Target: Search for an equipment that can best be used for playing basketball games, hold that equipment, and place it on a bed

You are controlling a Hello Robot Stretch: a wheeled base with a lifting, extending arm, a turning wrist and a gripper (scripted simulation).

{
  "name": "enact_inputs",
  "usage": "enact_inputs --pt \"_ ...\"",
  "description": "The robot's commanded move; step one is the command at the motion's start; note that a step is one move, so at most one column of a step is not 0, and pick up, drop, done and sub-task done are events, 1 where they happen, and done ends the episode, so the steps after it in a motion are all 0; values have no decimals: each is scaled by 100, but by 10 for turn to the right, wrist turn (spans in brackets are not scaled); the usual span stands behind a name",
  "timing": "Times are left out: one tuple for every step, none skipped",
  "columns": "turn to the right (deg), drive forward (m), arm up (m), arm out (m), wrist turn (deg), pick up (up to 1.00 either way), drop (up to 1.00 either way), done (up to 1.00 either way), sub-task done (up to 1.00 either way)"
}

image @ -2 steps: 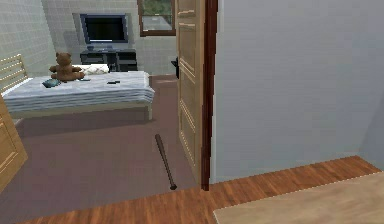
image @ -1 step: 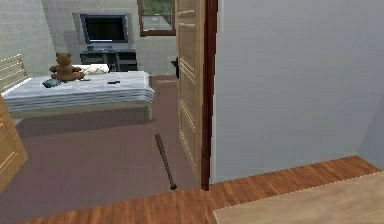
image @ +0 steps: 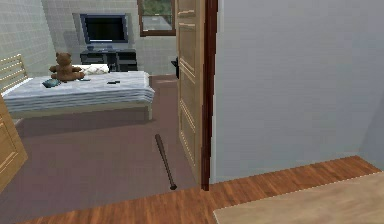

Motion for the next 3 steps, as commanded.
enact_inputs --pt "0 0 10 0 0 0 0 0 0" --pt "0 0 0 0 -450 0 0 0 0" --pt "0 0 0 0 -450 0 0 0 0"
